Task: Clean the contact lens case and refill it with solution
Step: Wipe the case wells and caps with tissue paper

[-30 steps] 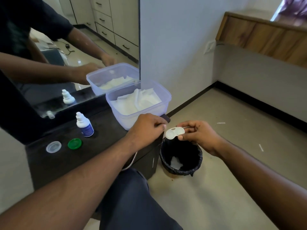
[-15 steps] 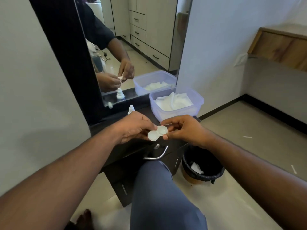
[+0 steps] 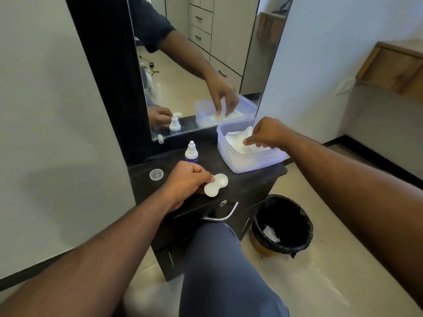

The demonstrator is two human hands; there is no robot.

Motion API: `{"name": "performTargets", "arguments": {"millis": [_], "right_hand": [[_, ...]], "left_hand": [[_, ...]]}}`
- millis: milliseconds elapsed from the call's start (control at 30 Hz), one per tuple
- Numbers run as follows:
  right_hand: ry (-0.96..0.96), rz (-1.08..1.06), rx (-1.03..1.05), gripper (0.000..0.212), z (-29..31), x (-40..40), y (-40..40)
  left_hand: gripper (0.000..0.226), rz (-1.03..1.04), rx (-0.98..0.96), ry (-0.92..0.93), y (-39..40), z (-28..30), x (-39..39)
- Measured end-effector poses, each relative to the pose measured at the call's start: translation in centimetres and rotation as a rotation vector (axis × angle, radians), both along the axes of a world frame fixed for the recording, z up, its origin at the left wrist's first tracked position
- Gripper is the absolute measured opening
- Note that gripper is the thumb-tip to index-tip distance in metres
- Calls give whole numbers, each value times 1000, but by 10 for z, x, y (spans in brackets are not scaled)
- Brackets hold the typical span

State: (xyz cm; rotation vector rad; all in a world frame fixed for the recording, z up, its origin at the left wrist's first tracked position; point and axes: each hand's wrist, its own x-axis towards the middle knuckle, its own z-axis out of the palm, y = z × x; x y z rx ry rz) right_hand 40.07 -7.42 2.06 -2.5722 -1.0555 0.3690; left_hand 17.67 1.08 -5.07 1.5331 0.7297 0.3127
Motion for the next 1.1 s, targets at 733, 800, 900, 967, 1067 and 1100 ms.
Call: {"name": "performTargets", "arguments": {"millis": [733, 800, 900, 967, 1067, 1100], "right_hand": [[1344, -167, 1156, 27, 16, -80, -38], [1316, -140, 1142, 8, 6, -114, -38], [1204, -145, 1063, 15, -20, -156, -36], [1134, -147, 940, 22, -39, -177, -36], [1015, -113, 815, 24, -59, -198, -35], [984, -112, 801, 23, -61, -202, -35]], "left_hand": [[22, 69, 21, -109, -6, -5, -37], [20, 71, 141, -93, -2, -7, -54], [17, 131, 226, -84, 11, -11, -79], [19, 186, 166, -92, 17, -11, -87], [17, 228, 23, -107, 17, -10, -87], [18, 228, -4, -109, 16, -9, -86]]}}
